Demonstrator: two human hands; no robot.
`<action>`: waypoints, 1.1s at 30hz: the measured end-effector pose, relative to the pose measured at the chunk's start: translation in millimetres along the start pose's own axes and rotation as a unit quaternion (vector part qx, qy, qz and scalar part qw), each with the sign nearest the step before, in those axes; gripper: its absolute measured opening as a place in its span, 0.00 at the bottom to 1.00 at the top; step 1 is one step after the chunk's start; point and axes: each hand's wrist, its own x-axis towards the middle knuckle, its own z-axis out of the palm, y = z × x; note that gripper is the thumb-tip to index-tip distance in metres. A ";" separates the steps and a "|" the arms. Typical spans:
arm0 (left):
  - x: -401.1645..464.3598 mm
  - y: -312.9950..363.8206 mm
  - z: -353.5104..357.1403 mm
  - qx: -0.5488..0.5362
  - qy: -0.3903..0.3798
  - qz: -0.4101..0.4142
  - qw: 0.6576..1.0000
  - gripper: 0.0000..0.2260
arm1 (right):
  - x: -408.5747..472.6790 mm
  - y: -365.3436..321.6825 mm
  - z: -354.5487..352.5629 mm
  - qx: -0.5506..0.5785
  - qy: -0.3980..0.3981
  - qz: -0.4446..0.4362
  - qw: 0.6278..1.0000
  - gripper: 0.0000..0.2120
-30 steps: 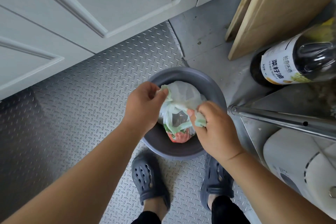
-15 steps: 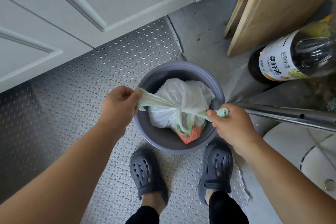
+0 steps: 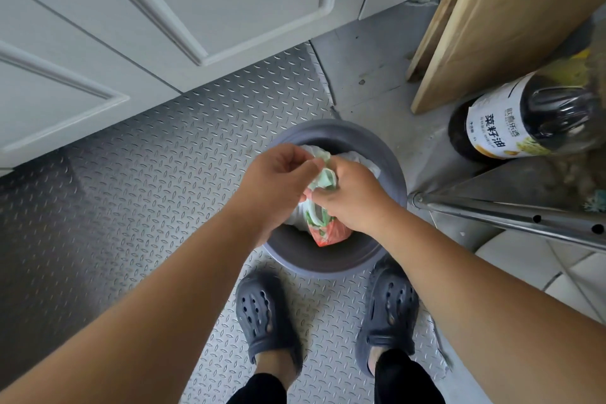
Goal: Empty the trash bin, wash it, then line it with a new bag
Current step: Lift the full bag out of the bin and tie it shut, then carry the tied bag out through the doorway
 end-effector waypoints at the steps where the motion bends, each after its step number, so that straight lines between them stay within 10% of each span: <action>1: -1.5 -0.7 -0.9 0.004 -0.004 -0.010 1.000 0.06 | 0.3 1.3 0.7 -0.003 -0.005 0.002 1.000 0.05; 10: -22.6 -1.8 -35.3 -0.006 0.127 -0.110 0.986 0.10 | -23.0 -17.9 -7.4 -0.062 0.040 0.004 0.997 0.09; 20: -165.9 -9.1 -87.6 0.260 0.035 -0.231 0.937 0.08 | -110.7 -100.9 -48.5 0.017 0.079 0.061 0.995 0.10; 33: -441.9 153.2 -108.3 0.287 -0.001 -0.228 0.930 0.11 | -360.2 -234.9 -151.0 0.052 0.035 0.133 0.989 0.08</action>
